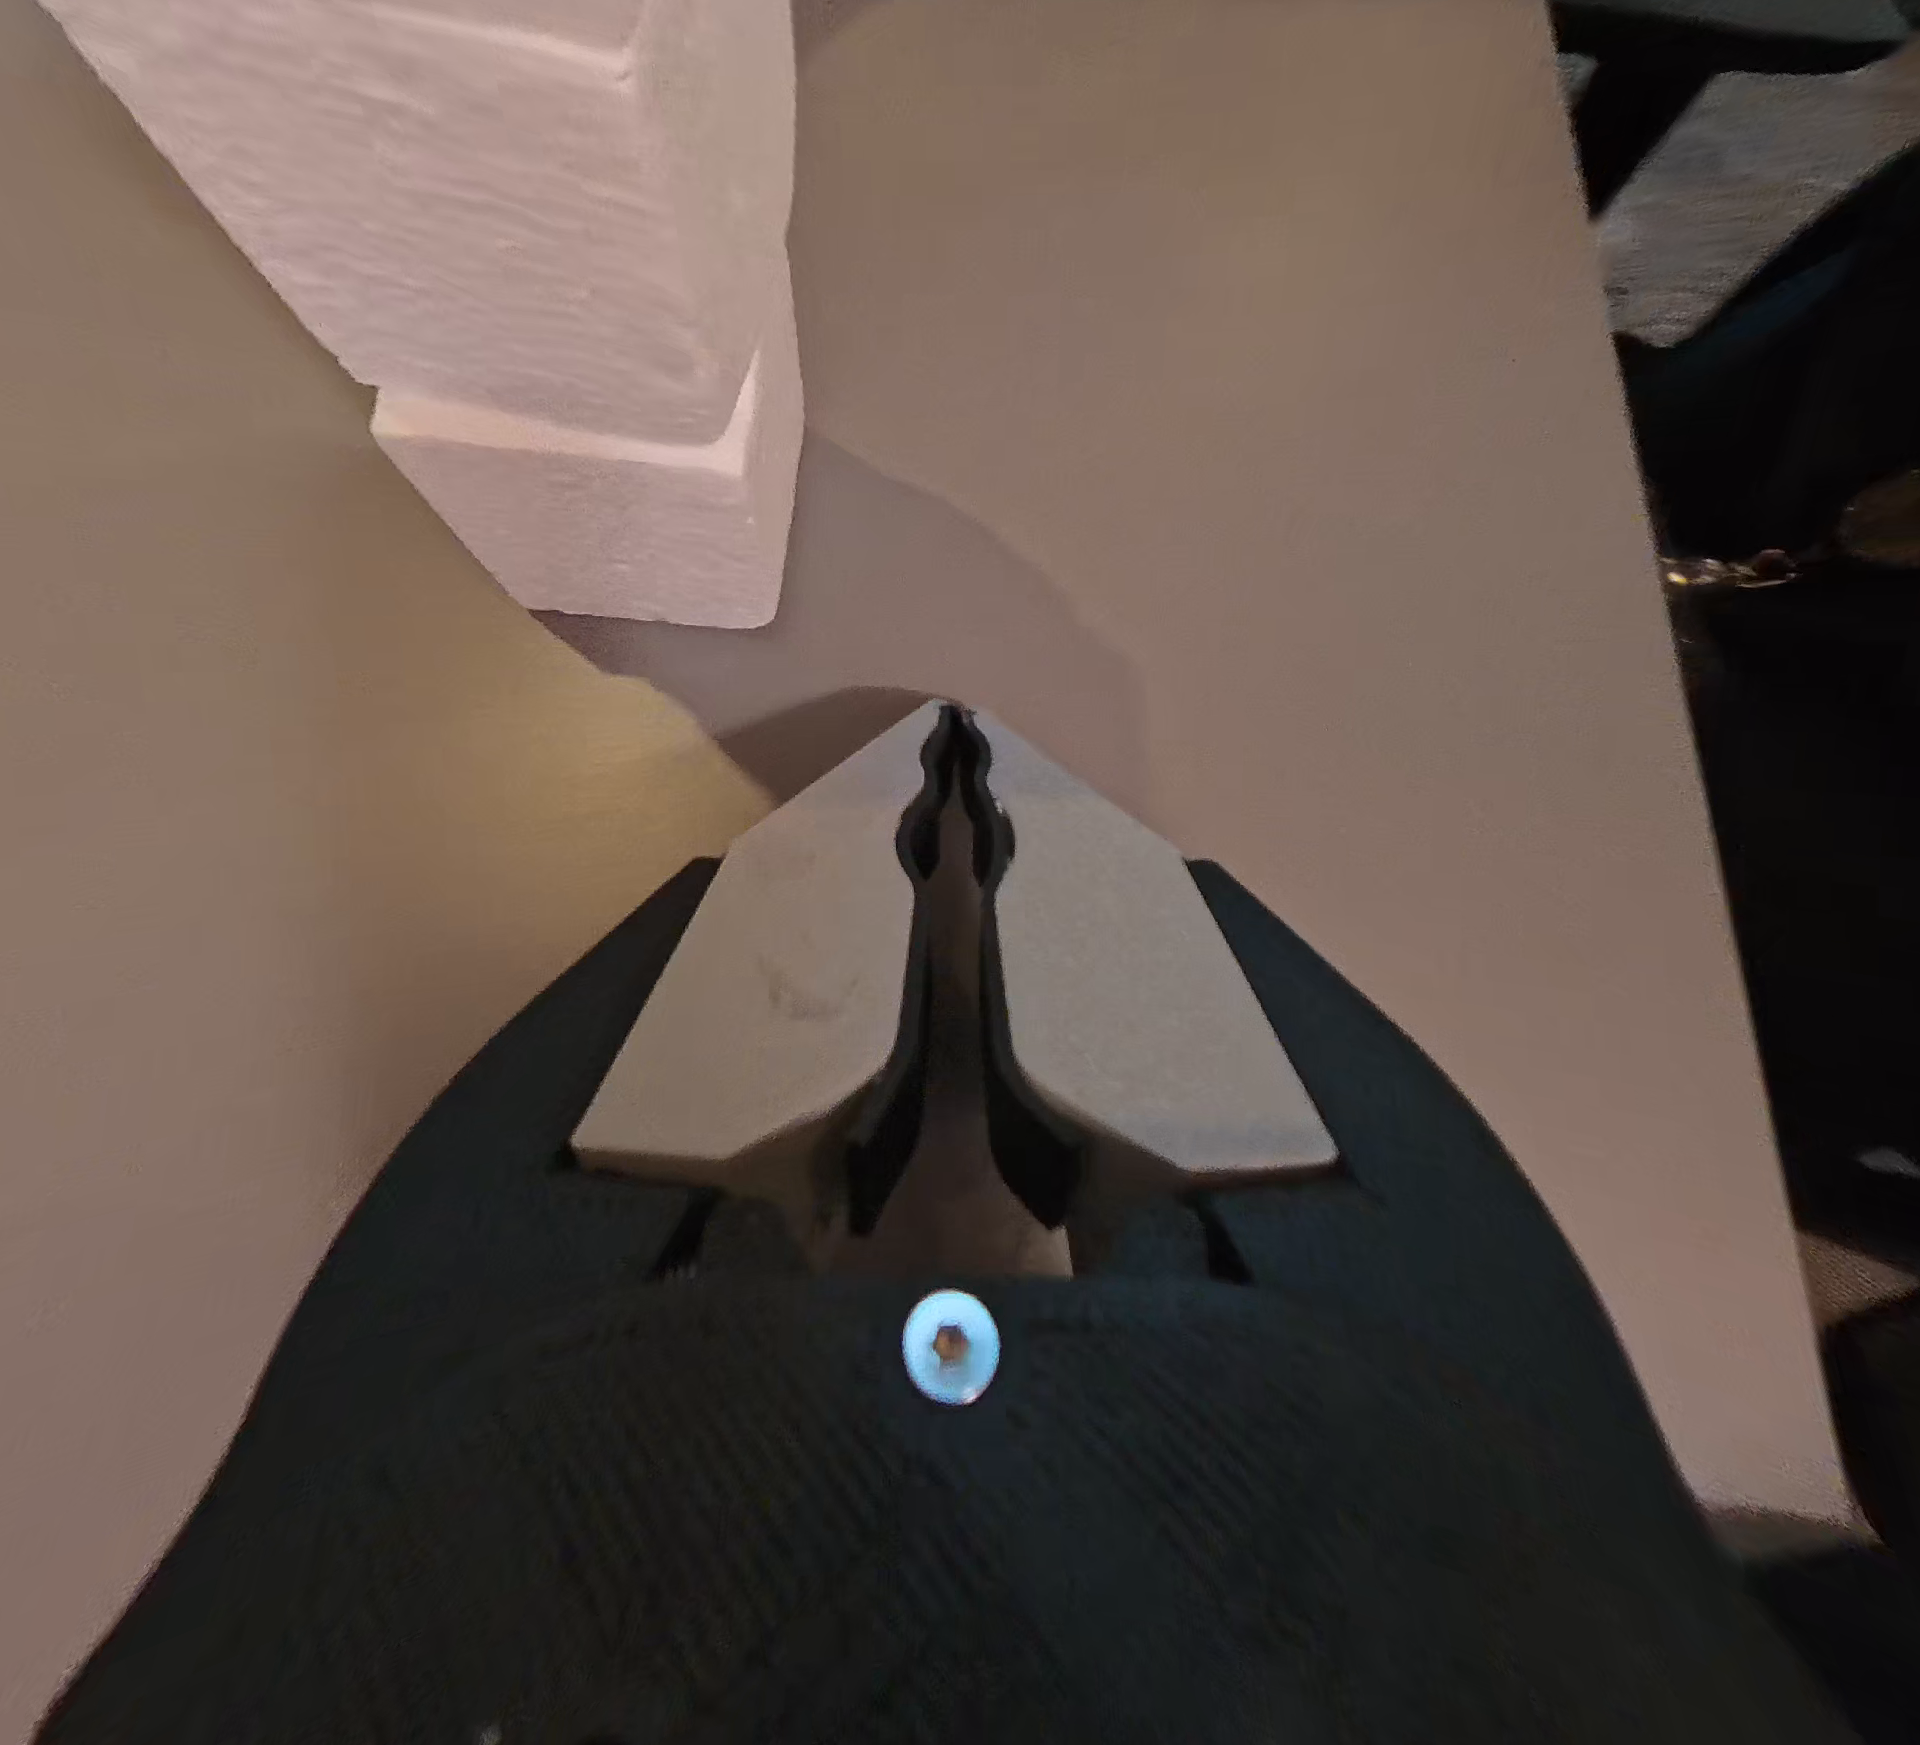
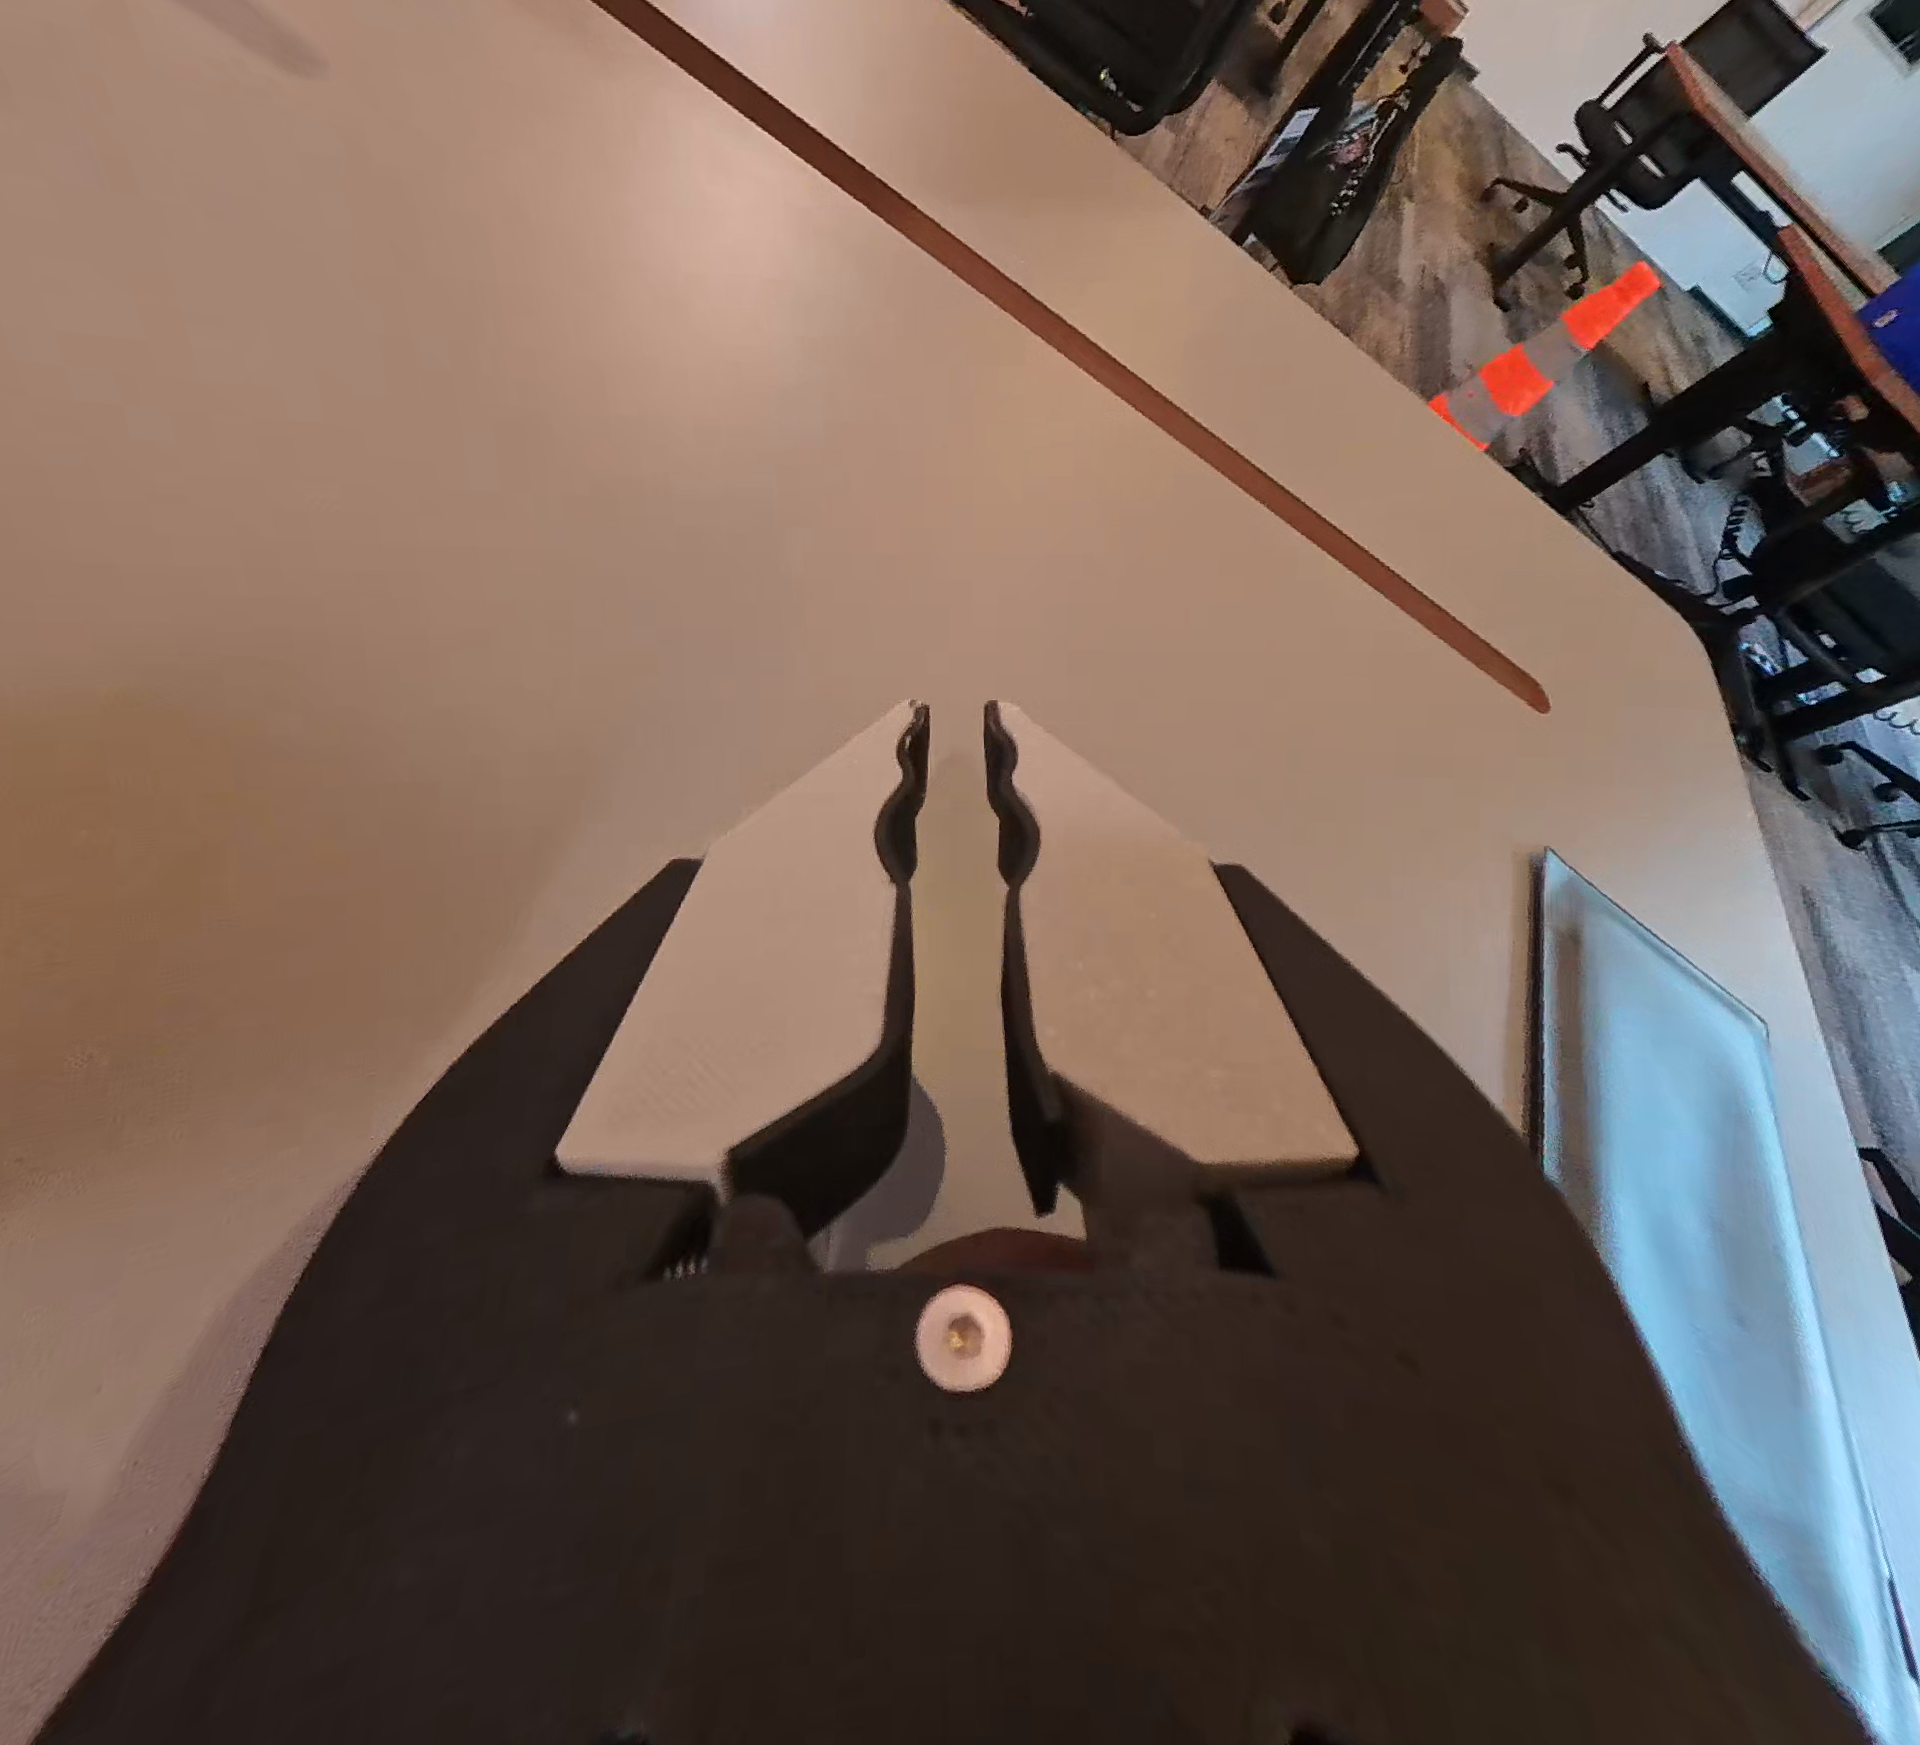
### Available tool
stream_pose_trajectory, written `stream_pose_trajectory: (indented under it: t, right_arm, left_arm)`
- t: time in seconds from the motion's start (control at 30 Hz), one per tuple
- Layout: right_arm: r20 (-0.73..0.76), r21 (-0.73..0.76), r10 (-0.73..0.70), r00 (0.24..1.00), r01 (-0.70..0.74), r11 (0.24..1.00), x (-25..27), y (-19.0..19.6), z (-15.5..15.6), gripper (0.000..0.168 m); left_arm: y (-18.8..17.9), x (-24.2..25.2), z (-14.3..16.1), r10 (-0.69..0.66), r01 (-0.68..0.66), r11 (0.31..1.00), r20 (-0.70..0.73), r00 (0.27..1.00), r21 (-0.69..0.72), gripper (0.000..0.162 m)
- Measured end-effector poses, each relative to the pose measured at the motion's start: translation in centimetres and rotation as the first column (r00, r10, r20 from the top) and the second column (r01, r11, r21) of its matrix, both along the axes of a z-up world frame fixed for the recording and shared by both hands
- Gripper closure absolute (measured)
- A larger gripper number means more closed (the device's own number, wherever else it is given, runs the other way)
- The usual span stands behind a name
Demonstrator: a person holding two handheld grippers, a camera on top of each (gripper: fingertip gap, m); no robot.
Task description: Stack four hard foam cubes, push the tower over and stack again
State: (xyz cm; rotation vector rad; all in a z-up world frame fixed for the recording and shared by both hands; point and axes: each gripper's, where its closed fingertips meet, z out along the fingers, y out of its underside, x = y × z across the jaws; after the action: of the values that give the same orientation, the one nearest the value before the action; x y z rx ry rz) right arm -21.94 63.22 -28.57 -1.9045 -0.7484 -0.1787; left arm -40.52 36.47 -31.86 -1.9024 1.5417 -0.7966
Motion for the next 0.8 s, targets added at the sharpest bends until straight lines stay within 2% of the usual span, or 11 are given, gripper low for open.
stream_pose_trajectory:
  t: [0.13, 0.2, 0.27, 0.37, 0.43, 0.5, 0.7, 0.8]
  right_arm:
    - [-0.009, -0.018, 0.013, 1.000, -0.013, 1.000, -0.1, -0.1, -0.2, 0.158]
    - [-0.027, -0.028, 0.018, 0.999, -0.019, 0.999, -0.2, -0.1, -0.2, 0.157]
    - [-0.054, -0.029, 0.014, 0.998, -0.016, 0.999, 0.0, -0.1, 0.0, 0.157]
    - [-0.104, -0.044, 0.019, 0.994, -0.023, 0.999, 0.1, -0.1, 0.1, 0.156]
    - [-0.133, -0.062, 0.031, 0.991, -0.039, 0.997, 0.2, -0.3, 0.1, 0.144]
    - [-0.162, -0.075, 0.035, 0.986, -0.048, 0.996, 0.4, -0.3, 0.1, 0.139]
    - [-0.212, -0.088, 0.033, 0.977, -0.053, 0.995, 0.9, -0.1, 0.3, 0.138]
    - [-0.231, -0.094, 0.053, 0.971, -0.077, 0.993, 0.8, -0.3, 0.5, 0.137]
  left_arm:
    - [0.2, 0.7, 0.7, 0.138, -0.140, 0.982, 0.024, 0.990, 0.125, 0.162]
    - [-0.5, 1.6, 1.1, 0.170, -0.174, 0.975, 0.043, 0.985, 0.138, 0.162]
    - [-1.7, 2.5, 0.7, 0.162, -0.160, 0.977, 0.000, 0.987, 0.137, 0.162]
    - [-2.2, 3.1, -0.1, 0.156, -0.128, 0.974, -0.142, 0.977, 0.189, 0.162]
    - [-2.3, 3.4, 0.3, 0.118, -0.070, 0.973, -0.210, 0.971, 0.221, 0.162]
    - [-2.0, 3.4, 0.8, 0.075, -0.004, 0.968, -0.272, 0.959, 0.252, 0.162]
    - [1.4, 1.8, 2.3, 0.067, 0.075, 0.961, -0.484, 0.873, 0.268, 0.162]
    - [3.2, 2.0, 4.1, 0.064, 0.105, 0.951, -0.518, 0.853, 0.291, 0.162]
